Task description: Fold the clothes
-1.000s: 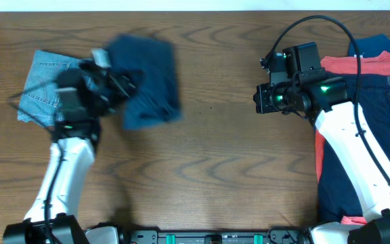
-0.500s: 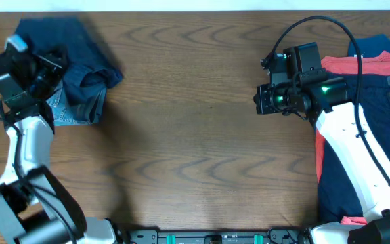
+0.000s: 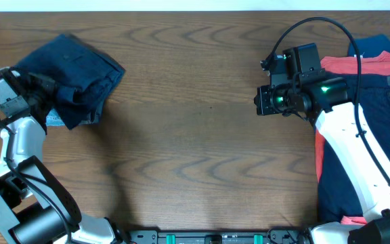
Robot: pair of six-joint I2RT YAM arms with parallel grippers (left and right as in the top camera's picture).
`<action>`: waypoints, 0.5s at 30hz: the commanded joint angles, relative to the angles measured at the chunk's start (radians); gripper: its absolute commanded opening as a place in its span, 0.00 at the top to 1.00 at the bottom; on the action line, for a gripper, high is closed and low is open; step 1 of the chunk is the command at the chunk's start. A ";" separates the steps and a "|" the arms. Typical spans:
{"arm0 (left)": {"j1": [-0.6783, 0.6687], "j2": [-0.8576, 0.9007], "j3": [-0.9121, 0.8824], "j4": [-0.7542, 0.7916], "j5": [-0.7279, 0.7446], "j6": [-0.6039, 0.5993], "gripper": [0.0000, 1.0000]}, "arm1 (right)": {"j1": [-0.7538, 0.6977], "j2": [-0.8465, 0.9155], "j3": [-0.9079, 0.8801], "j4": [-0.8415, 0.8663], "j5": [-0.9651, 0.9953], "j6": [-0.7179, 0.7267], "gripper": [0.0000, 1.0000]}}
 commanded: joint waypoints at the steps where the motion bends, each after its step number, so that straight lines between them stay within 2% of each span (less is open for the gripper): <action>1: 0.005 -0.013 0.024 -0.039 -0.136 0.073 0.77 | -0.003 -0.006 0.007 -0.002 -0.005 0.015 0.99; 4: 0.005 -0.013 0.024 -0.074 -0.147 0.115 0.48 | -0.003 -0.006 0.007 -0.002 -0.005 0.024 0.99; 7: 0.016 -0.016 0.024 -0.111 -0.125 0.153 0.40 | -0.003 -0.006 0.007 -0.003 -0.005 0.026 0.99; 10: 0.049 -0.032 0.024 -0.176 -0.078 0.208 0.26 | -0.003 -0.006 0.007 -0.002 -0.004 0.026 0.99; 15: 0.128 -0.083 0.024 -0.316 0.008 0.274 0.23 | -0.003 -0.006 0.007 -0.001 -0.004 0.026 0.99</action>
